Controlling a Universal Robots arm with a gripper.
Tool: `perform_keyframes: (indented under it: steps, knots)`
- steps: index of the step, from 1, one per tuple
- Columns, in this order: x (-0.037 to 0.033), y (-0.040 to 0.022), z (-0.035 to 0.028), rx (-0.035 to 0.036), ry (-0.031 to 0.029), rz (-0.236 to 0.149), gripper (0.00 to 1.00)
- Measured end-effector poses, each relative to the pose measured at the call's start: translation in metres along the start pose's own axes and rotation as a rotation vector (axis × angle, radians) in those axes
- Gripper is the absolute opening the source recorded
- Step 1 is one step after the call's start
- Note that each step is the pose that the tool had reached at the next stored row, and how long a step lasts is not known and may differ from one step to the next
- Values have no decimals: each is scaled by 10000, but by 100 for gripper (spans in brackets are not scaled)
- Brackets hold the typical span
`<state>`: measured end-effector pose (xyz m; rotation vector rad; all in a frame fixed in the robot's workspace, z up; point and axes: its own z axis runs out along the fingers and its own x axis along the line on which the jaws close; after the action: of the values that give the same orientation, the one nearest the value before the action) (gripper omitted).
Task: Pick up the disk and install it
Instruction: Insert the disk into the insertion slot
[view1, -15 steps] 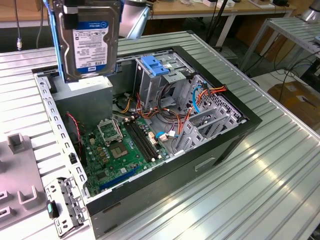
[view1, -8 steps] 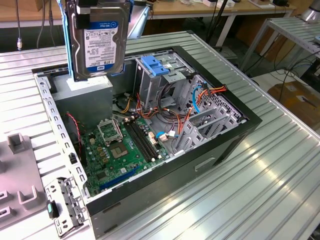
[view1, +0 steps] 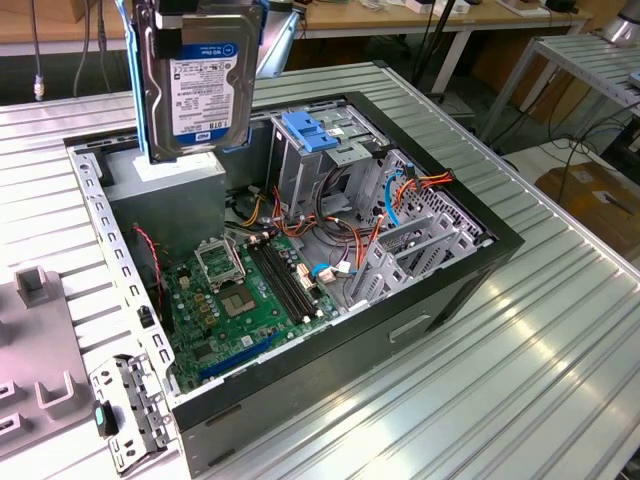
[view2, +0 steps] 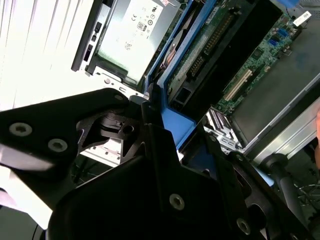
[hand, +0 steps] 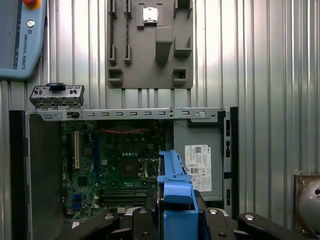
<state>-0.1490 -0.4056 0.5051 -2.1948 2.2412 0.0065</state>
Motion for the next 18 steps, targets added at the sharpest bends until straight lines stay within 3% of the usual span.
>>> perform_keyframes:
  steps: [13,18]
  knots:
    - [165,-3,-1,1,-1,0,37]
    - [265,-6,-1,1,0,0,37]
